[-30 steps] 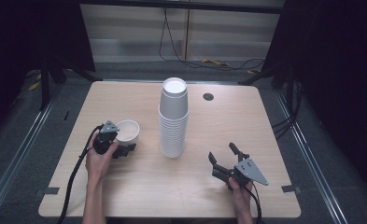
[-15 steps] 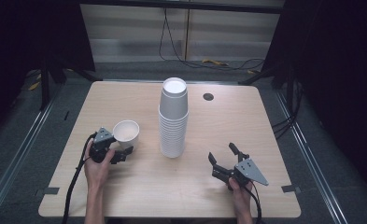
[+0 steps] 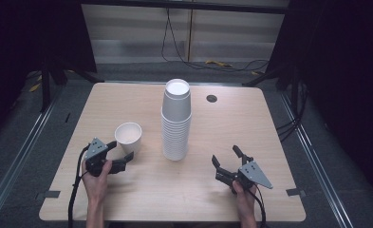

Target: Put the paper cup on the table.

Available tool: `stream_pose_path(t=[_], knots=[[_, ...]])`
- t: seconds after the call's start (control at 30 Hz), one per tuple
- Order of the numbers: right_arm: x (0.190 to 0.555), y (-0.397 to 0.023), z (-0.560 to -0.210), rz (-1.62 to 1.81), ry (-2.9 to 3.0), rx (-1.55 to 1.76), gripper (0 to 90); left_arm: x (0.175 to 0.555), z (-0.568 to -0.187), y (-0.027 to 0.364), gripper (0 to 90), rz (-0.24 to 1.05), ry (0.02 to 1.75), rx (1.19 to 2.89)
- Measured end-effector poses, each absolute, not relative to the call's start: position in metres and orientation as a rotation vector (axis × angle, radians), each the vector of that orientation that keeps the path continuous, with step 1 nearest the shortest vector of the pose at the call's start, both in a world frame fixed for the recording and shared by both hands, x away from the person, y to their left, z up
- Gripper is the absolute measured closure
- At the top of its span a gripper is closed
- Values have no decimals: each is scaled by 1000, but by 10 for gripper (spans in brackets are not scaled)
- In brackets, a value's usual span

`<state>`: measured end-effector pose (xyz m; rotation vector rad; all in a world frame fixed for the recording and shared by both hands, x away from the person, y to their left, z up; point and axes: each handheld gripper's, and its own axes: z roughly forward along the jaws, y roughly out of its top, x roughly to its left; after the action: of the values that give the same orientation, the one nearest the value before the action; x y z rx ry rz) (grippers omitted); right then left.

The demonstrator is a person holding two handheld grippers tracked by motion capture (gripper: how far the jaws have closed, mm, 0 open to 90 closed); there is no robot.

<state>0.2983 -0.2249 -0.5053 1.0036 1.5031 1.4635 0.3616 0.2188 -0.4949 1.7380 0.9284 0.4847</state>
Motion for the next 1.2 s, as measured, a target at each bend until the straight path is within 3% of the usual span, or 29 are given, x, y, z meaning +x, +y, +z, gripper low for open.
stream_pose_path(t=[0.3, 1.2], knots=[[298, -225, -505, 1464, 1503, 1004, 148, 339, -485, 208, 157, 539, 878, 1697], [298, -225, -505, 1464, 1504, 1004, 149, 314, -499, 127, 158, 462, 719, 1651]])
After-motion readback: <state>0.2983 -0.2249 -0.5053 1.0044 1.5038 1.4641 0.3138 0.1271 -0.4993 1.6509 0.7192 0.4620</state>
